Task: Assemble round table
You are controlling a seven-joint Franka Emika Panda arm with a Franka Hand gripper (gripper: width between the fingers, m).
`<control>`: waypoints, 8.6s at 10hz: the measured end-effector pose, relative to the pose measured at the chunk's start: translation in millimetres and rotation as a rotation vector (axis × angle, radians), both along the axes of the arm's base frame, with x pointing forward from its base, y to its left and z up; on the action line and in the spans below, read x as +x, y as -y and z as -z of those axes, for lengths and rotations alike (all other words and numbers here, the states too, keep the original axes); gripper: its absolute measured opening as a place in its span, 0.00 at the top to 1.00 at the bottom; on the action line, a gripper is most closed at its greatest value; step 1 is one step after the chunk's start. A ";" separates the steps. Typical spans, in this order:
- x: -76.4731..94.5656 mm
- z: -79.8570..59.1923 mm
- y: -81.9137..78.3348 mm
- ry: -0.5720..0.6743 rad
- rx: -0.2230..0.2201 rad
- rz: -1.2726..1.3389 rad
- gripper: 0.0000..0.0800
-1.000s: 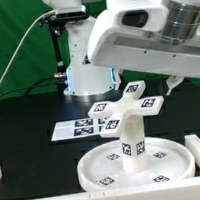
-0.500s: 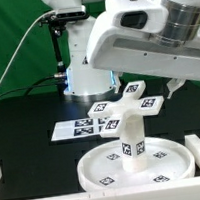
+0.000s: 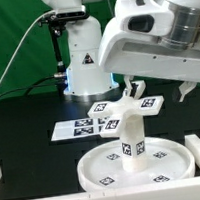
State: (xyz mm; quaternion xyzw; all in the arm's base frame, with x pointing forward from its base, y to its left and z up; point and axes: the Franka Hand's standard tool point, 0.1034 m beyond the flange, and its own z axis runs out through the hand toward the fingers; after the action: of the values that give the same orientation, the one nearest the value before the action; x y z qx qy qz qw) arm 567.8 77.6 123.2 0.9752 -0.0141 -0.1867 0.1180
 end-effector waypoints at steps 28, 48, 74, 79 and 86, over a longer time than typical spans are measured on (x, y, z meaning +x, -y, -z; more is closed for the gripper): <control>36.7 -13.8 18.5 0.344 0.277 -0.486 0.19; 0.5 6.9 37.8 0.244 0.315 -0.943 0.19; -4.6 14.7 40.8 0.577 0.201 0.517 0.45; 5.6 -5.6 40.8 0.544 0.258 0.166 0.20; 4.6 -9.8 38.7 0.518 0.277 -0.428 0.19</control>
Offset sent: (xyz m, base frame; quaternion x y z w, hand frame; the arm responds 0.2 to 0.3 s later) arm 0.0021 0.0138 -0.0229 -0.0067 0.0181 0.0191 0.9996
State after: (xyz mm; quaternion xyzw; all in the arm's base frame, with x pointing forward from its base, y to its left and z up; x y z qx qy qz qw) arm 572.5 38.9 133.1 0.9778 0.1864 0.0951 0.0138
